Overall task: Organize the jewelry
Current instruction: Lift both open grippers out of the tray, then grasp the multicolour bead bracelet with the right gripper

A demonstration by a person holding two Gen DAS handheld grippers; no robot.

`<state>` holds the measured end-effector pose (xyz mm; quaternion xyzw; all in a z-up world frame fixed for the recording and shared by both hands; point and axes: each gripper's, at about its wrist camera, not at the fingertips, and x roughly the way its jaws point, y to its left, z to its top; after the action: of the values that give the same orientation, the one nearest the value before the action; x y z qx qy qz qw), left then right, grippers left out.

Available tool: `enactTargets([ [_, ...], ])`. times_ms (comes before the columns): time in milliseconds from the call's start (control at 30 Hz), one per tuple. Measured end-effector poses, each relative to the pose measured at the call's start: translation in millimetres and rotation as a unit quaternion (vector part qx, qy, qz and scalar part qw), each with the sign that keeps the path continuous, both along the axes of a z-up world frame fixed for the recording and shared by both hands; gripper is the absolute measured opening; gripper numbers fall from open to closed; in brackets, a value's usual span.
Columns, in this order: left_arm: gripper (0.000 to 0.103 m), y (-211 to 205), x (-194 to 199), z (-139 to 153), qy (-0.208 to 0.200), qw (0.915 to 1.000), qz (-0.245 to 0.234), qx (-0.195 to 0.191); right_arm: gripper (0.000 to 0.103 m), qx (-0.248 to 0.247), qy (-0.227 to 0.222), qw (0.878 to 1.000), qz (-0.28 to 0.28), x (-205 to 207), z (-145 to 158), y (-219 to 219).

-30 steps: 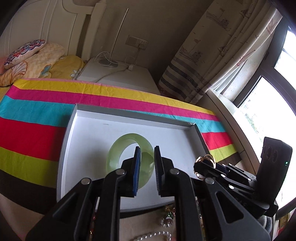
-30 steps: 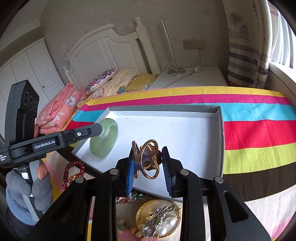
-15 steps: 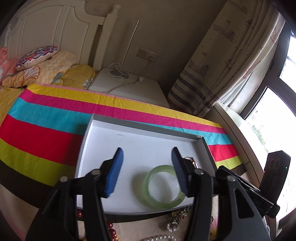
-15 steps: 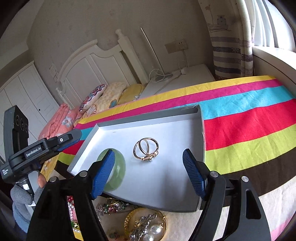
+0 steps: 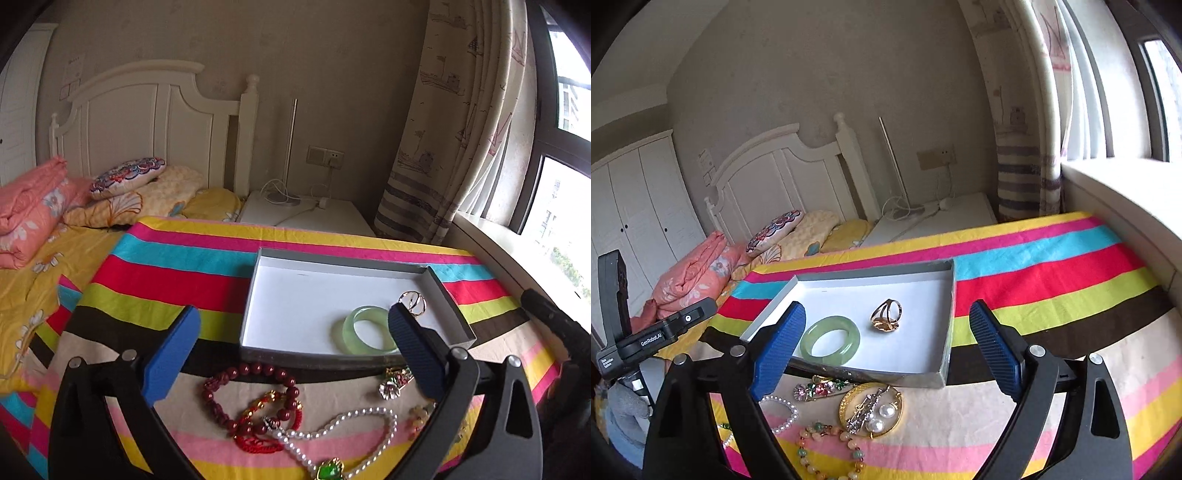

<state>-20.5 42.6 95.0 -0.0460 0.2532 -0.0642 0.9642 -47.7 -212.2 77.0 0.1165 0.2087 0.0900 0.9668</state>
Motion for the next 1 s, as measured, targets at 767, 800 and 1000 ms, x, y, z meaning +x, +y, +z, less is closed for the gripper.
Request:
enactTargets([
  [767,0.1,54.5,-69.8,-71.0,0.088,0.9893,-0.024,-0.114,0.087,-0.032,0.137,0.99,0.01,-21.0,-53.5,18.9],
  [800,0.1,54.0,-70.3,-71.4,0.086,0.9892,-0.031,-0.114,0.087,-0.044,0.149,0.988,0.023,-20.2,-59.7,28.7],
  [1000,0.1,47.2,-71.9,-68.8,0.074,0.9903,-0.047,-0.108,0.08,-0.105,0.141,0.979,0.107,-29.9,-64.4,74.5],
])
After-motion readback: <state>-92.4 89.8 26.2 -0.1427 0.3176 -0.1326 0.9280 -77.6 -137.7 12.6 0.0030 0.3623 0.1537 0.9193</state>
